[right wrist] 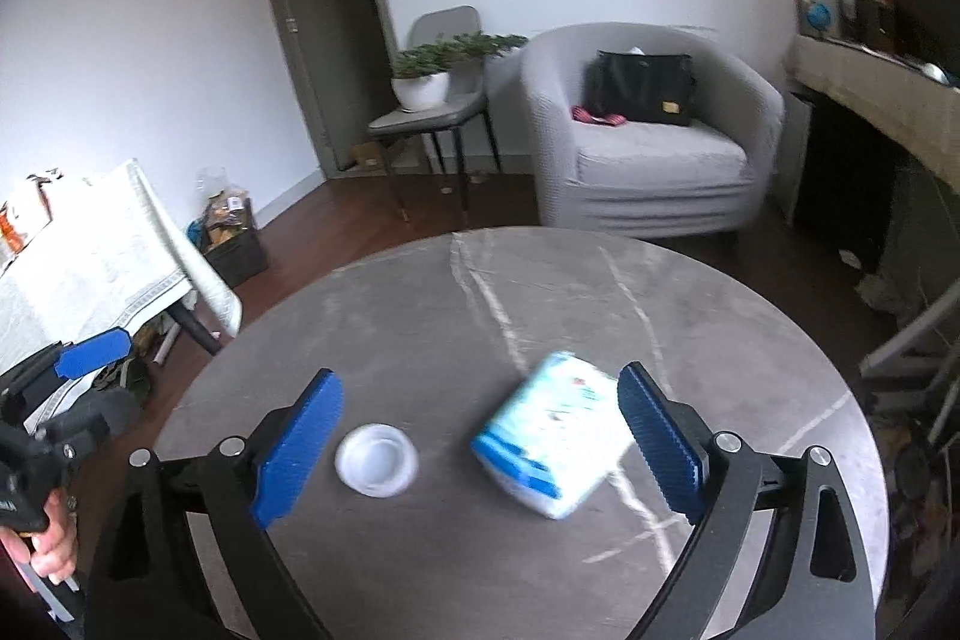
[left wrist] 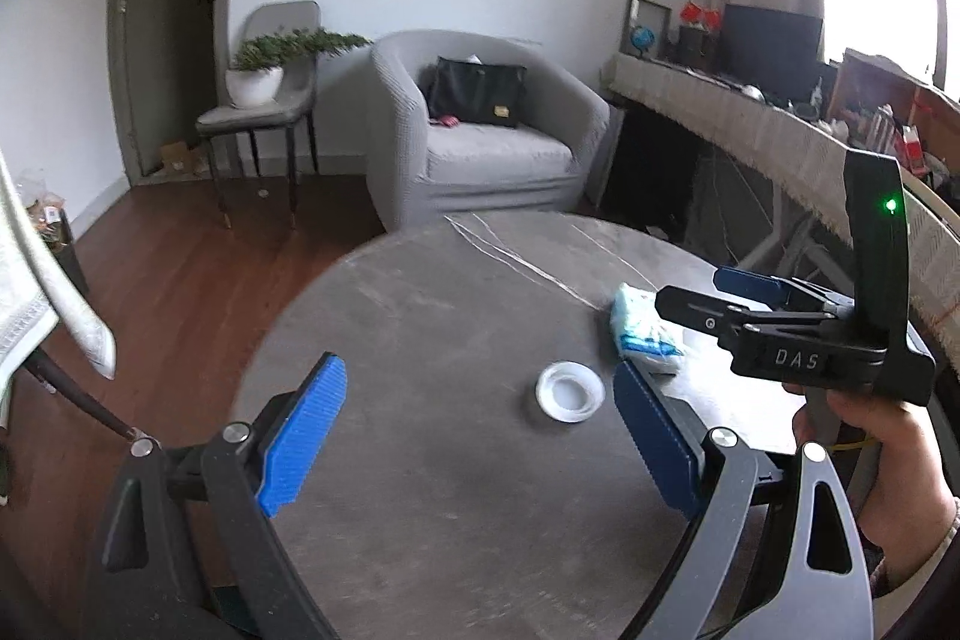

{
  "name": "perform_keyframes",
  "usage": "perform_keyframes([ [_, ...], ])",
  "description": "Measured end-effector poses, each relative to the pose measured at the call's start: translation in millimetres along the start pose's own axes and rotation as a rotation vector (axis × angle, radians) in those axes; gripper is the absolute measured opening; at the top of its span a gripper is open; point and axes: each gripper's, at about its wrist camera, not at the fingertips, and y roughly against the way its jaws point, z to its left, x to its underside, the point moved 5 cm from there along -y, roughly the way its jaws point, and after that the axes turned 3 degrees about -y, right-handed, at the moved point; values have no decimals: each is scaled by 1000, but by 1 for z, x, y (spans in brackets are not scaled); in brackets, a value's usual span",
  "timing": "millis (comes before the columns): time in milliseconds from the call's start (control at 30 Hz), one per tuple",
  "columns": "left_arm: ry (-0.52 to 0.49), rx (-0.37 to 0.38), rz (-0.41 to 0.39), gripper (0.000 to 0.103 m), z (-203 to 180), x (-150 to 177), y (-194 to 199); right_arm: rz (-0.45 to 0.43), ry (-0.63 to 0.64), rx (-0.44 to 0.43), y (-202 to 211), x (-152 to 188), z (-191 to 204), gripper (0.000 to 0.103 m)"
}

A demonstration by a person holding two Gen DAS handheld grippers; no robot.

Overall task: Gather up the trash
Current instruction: 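Grasp the clear plastic lid with the left gripper while the right grasps the blue-white wipes pack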

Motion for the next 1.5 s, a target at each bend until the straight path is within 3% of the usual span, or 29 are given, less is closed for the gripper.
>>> perform_keyframes([
  [333,-80,4,146,80,-39,16,-60,58,-53,42,-9,3,-39,94],
  [733,-113,31,247,62,-50,25,-98,121,-56,40,-22,3,-55,94],
  [1000,-119,22,251,42,-50,24,-98,150,-60,47,-32,5,-56,94],
  [1500,-36,-5,193,42,-7,15,-67,232,-25,55,-55,13,-25,94],
])
